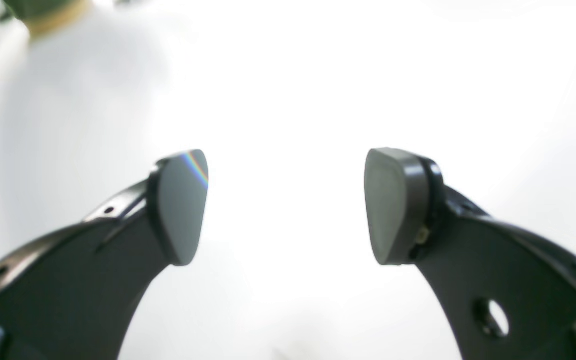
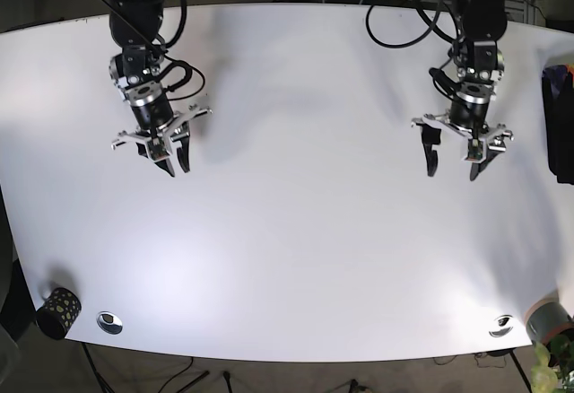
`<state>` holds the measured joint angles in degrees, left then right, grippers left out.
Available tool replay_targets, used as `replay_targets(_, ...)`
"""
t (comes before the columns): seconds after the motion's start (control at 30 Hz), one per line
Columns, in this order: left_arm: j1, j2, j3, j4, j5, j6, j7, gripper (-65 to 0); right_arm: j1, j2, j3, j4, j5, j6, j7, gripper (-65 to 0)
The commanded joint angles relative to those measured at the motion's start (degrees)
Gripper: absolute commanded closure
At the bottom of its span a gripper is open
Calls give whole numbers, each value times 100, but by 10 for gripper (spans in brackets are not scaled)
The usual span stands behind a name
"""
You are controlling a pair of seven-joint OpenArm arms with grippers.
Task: Fold the T-shirt properly
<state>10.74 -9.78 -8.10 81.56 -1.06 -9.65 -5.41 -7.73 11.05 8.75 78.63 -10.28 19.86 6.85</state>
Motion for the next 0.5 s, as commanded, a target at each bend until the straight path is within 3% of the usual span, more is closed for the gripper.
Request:
replay_targets(0.0,214,103,5,455,-30,-24,-193,-447,-190,122,52,326,268,58,181,-152)
replay_targets(0.07,583,262,5,772,-30,-24,-193,-447,-480,209,122,493,699,58,181,-152)
replay_targets(0.23,1594,675,5,1519,-21,-24,-193,-447,-1219,464,149,792,1226,58,172,-152)
replay_targets(0.47,2789,982,-3,2169,-21,-15,-193,-447,-2203,526,149,1108,1824,58,172,-152)
